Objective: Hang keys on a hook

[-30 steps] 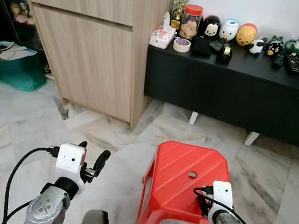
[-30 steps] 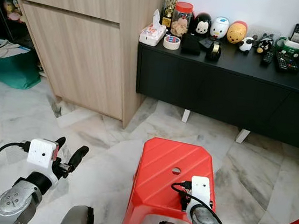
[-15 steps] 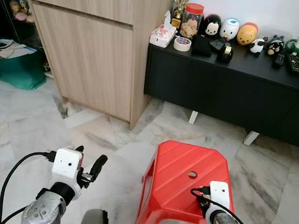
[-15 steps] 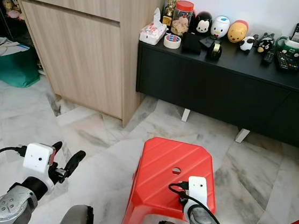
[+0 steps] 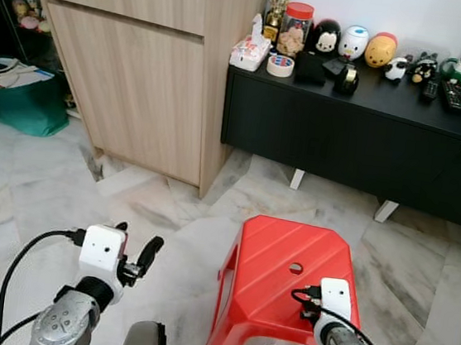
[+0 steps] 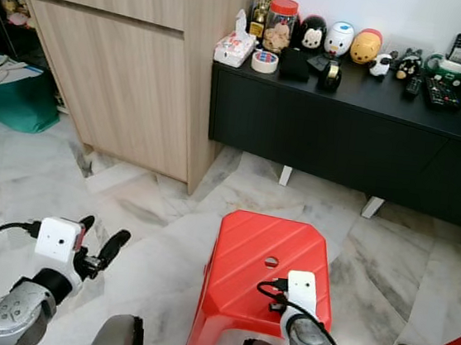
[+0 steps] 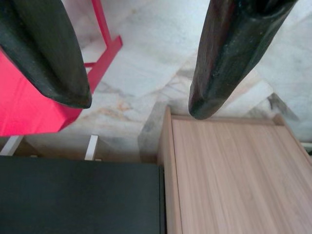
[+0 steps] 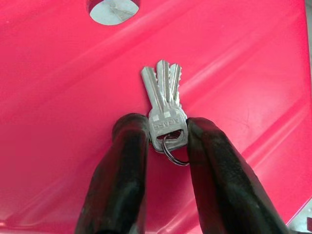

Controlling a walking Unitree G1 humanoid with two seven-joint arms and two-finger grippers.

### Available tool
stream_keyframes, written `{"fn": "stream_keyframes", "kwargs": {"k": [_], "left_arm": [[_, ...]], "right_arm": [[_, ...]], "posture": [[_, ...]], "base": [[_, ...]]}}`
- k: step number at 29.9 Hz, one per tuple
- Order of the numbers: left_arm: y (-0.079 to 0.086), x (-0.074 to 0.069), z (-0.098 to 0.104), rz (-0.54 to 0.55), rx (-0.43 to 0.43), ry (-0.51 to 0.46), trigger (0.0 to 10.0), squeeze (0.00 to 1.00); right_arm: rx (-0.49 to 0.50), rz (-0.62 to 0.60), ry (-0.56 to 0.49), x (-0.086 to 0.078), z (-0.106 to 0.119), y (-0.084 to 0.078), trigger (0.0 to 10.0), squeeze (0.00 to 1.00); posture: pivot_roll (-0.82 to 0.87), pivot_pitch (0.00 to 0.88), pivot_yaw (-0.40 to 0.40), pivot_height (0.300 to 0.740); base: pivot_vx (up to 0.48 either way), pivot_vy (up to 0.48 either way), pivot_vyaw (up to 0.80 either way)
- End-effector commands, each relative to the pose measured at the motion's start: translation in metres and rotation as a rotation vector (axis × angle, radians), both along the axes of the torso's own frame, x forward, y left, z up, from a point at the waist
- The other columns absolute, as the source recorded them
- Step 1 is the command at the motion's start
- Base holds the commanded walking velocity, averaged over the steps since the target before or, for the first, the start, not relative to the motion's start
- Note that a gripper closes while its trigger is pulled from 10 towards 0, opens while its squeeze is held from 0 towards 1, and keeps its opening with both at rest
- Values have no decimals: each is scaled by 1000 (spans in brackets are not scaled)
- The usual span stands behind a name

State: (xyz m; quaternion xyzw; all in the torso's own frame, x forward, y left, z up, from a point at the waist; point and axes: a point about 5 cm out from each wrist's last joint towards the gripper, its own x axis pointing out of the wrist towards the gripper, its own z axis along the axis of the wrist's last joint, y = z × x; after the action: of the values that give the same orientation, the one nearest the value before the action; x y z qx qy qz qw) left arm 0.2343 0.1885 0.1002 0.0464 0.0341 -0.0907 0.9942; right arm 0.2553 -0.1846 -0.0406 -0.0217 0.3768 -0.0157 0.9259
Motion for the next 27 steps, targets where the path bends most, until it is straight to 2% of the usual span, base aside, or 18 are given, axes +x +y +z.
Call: {"fn": "stream_keyframes", "kwargs": {"k": [1,12,23,27], "left_arm": [[4,3,0,8,16,-5,10000,0],[10,24,-2,26,24,-30,10000,0],[14,34,-6,50,22,-47,10000,0],[16,35,-6,63,19,-59,10000,0]], "right_arm": [[18,-37,64,-14,-10,-3,0,0],[69,-99,-67,6,7,-9,0,0],[63,-91,-168,12,18,-23,0,0],[54,-71,-238,14,25,-26,0,0]], "posture": [[197,0,-49,605],[161,0,-45,605],[141,0,-62,605],[137,0,-69,605]], "base": [[0,0,0],[0,0,0],[0,0,0],[0,0,0]]}}
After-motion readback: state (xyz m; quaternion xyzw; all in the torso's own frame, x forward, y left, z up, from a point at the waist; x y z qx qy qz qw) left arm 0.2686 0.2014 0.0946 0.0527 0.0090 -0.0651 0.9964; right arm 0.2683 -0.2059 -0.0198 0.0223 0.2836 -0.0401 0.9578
